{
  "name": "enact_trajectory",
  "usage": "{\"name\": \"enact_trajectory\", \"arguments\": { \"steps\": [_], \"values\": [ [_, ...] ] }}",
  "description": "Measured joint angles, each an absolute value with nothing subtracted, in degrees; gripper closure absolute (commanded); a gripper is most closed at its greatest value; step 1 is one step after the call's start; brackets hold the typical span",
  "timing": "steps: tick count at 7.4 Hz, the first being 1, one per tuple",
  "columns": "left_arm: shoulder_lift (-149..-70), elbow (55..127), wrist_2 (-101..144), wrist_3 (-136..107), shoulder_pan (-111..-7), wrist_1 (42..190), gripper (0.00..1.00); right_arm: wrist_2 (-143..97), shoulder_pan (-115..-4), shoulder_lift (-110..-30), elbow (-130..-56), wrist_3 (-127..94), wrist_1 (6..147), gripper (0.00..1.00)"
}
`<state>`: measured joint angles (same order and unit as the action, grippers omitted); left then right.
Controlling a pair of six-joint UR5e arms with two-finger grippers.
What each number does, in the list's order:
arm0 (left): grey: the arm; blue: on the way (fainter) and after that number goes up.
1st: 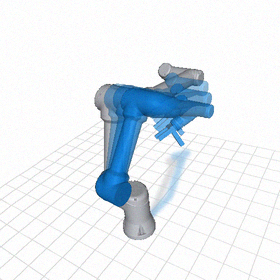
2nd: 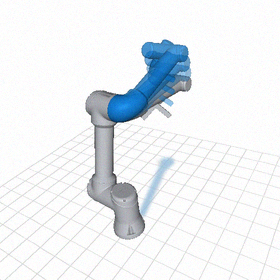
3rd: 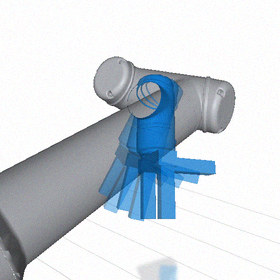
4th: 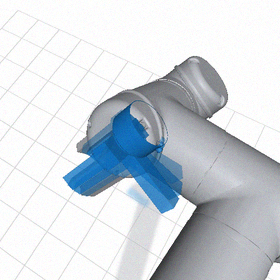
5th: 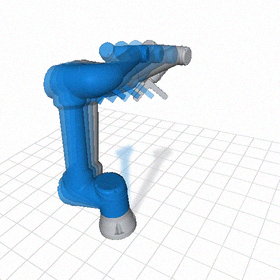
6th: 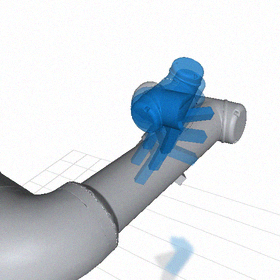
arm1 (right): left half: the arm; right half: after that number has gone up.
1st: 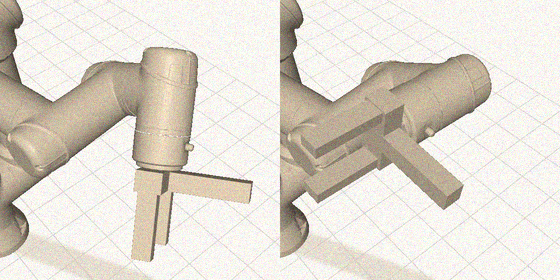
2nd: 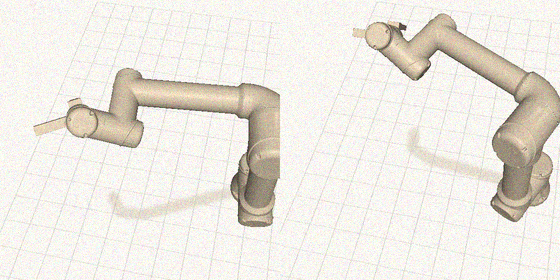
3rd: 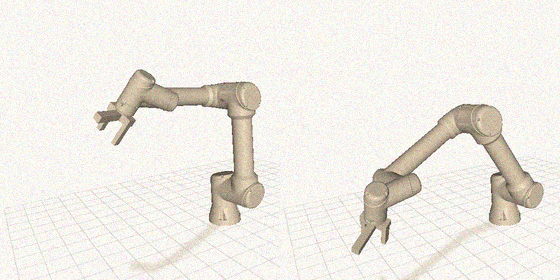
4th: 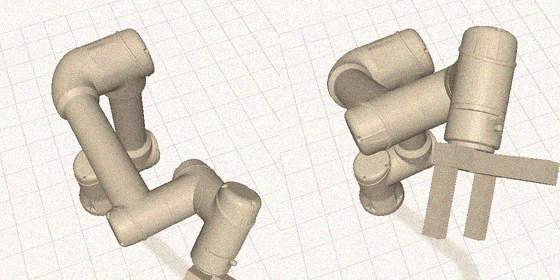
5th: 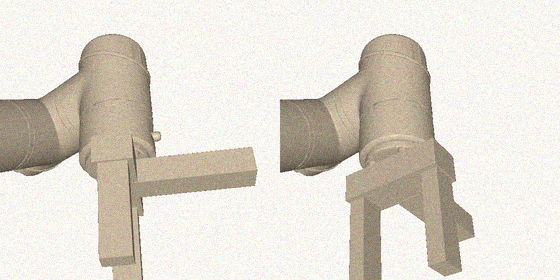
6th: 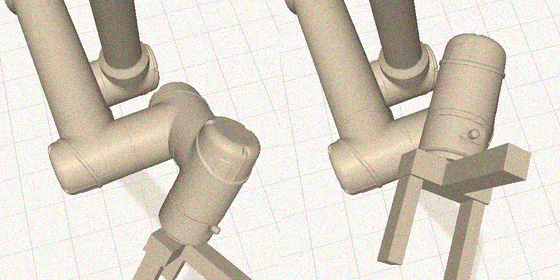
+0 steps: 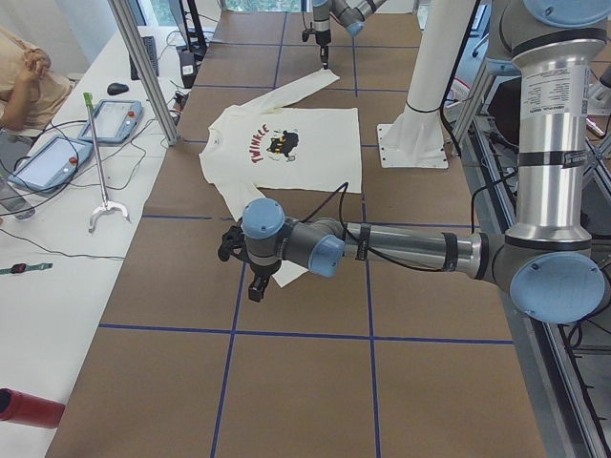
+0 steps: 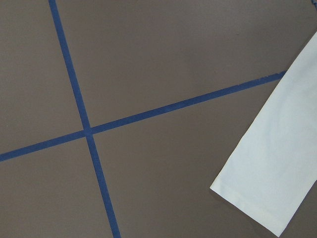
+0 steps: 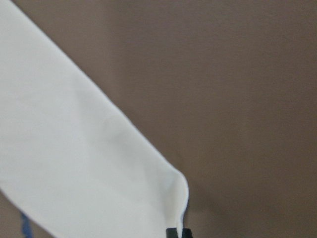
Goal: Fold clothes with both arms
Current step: 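Move the right gripper down to the cuff of the nearest sleeve, then grasp the sleeve cuff with the right gripper and fold it across the chest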
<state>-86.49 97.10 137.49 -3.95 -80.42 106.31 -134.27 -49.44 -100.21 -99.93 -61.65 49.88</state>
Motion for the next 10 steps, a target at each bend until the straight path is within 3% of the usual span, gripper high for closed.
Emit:
{"name": "enact_trajectory", "arguments": {
  "steps": [1, 2, 4, 5, 7, 8, 9, 10],
  "values": [
    [-86.48, 97.11, 137.52, -3.99, -80.42, 106.68, 0.0, -135.07, -49.73, -96.5, -103.22, -65.02, 53.36, 1.0],
    [-86.5, 97.12, 137.59, -4.16, -80.36, 107.44, 0.0, -135.26, -49.73, -87.27, -105.05, -69.5, 61.72, 1.0],
    [-86.62, 97.14, 137.9, -4.69, -80.14, 108.74, 0.0, -133.91, -49.11, -60.35, -101.08, -74.82, 84.32, 1.0],
    [-86.62, 97.18, 138.0, -4.89, -80.07, 109.36, 0.0, -133.05, -48.65, -48.75, -94.31, -77.36, 88.17, 1.0],
    [-86.63, 97.23, 138.07, -5.38, -79.91, 110.36, 0.0, -125.18, -43.45, -27.13, -71.45, -82.83, 81.37, 1.0],
    [-86.65, 97.2, 138.06, -5.48, -79.8, 110.75, 0.0, -117.65, -38.72, -21.6, -63.51, -85.2, 74.99, 0.36],
    [-86.65, 97.18, 138.04, -5.51, -79.66, 110.99, 0.0, -110.41, -34.17, -18.74, -58.37, -86.54, 70.09, 0.01],
    [-86.71, 97.19, 138.04, -5.55, -79.25, 111.59, 0.0, -104.62, -30.98, -15.98, -53.37, -87.07, 66.92, 0.0]
  ]
}}
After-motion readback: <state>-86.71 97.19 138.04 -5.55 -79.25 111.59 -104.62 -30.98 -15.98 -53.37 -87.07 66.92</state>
